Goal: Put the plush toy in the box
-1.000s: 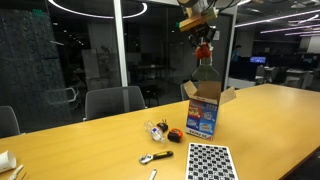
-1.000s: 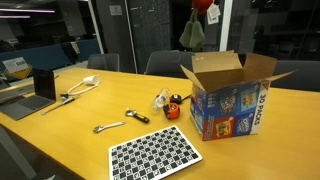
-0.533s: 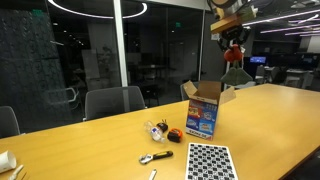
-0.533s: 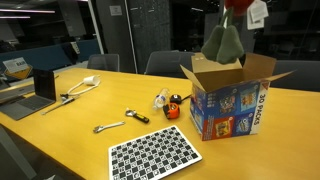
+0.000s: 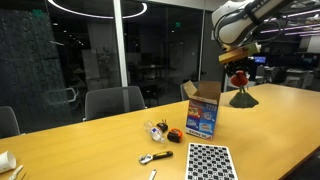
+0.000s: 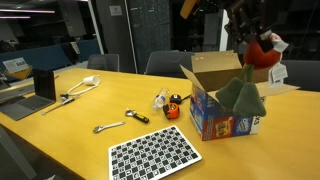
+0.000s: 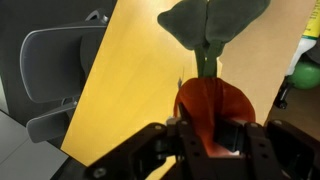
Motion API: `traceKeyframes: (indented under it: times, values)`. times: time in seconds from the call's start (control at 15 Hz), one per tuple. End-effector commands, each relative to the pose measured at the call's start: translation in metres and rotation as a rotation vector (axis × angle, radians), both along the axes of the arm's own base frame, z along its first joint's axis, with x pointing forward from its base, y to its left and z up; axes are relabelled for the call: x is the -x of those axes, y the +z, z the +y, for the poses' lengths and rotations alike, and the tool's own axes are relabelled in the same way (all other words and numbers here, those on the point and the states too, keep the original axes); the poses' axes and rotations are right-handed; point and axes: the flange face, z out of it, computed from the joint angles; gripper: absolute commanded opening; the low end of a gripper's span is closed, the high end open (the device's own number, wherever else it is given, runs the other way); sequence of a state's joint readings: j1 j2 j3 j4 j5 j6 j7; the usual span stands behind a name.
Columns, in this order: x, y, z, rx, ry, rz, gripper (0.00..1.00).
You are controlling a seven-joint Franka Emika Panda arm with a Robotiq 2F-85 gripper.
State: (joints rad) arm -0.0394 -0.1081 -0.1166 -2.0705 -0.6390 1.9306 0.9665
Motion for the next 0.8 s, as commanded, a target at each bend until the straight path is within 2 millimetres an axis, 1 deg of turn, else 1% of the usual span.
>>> traceKeyframes:
  times: [0.0, 0.2, 0.47, 0.67, 0.73]
  values:
    - [-0.028, -0.018, 0.006, -0.011, 0.053, 0.028, 0.17]
    - [-0.046, -0.031, 0.019, -0.002, 0.085, 0.062, 0.17]
    - [-0.074, -0.040, 0.047, 0.005, 0.145, 0.087, 0.16]
    - [-0.090, -0.048, 0.066, 0.007, 0.180, 0.103, 0.16]
    - [-0.094, -0.051, 0.071, 0.003, 0.187, 0.107, 0.41]
